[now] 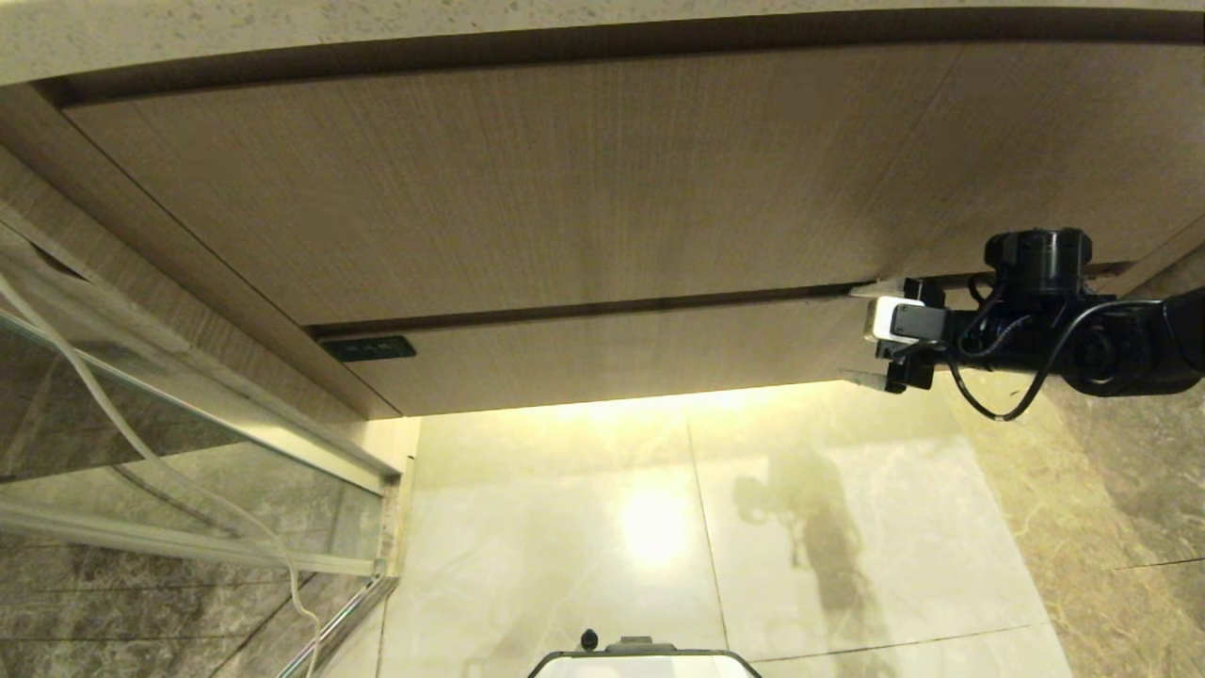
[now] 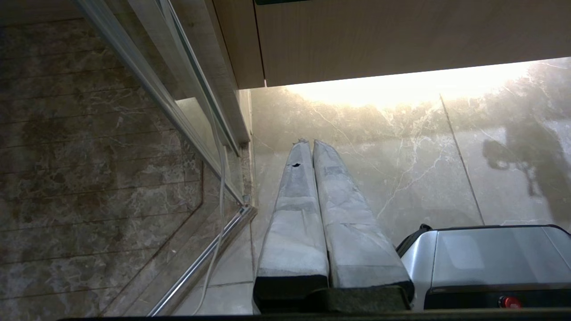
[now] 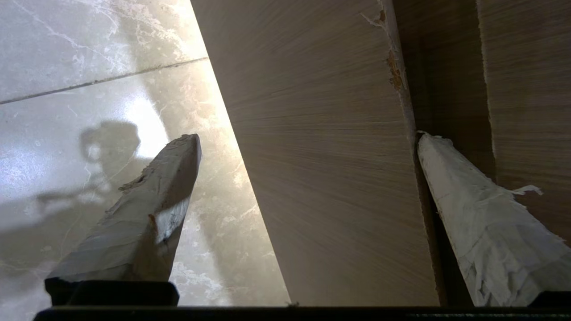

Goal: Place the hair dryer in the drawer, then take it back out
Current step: Pull open the drawer

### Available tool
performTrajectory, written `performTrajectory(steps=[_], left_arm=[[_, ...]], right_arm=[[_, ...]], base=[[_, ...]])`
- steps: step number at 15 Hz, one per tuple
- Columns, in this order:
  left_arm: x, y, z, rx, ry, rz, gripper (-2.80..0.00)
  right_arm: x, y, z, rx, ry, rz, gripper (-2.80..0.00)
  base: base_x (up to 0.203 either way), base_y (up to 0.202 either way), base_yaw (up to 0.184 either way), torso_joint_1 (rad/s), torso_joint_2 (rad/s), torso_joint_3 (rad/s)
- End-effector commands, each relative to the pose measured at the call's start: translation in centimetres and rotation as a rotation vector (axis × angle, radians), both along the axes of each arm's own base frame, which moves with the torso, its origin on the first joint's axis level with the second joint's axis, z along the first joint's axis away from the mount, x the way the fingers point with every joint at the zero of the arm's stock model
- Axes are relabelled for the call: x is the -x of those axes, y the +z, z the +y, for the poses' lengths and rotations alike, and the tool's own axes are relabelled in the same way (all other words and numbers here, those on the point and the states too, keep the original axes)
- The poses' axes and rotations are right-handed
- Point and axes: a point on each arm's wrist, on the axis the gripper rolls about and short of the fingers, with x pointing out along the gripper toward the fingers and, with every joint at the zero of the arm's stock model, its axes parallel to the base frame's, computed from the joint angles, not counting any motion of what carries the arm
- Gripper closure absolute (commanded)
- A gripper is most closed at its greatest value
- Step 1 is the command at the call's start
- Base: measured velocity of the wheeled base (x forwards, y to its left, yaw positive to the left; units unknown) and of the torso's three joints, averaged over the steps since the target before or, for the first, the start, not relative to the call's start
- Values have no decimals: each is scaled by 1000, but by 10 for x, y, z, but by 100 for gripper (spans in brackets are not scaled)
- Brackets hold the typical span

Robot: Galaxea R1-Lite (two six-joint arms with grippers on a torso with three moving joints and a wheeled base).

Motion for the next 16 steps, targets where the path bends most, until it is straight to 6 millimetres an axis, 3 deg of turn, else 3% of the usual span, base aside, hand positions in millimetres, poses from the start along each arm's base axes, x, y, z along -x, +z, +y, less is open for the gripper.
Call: performTrajectory(steps=[1, 16], left_arm=[[0, 0, 0, 0, 0, 1, 0], [0, 0, 0, 0, 0, 0, 0]], right_arm=[[-2, -1, 0, 4, 6, -8, -280], [-15, -30, -7, 47, -56, 106, -280]], base=[[0, 0, 0, 0, 0, 0], [0, 0, 0, 0, 0, 0]])
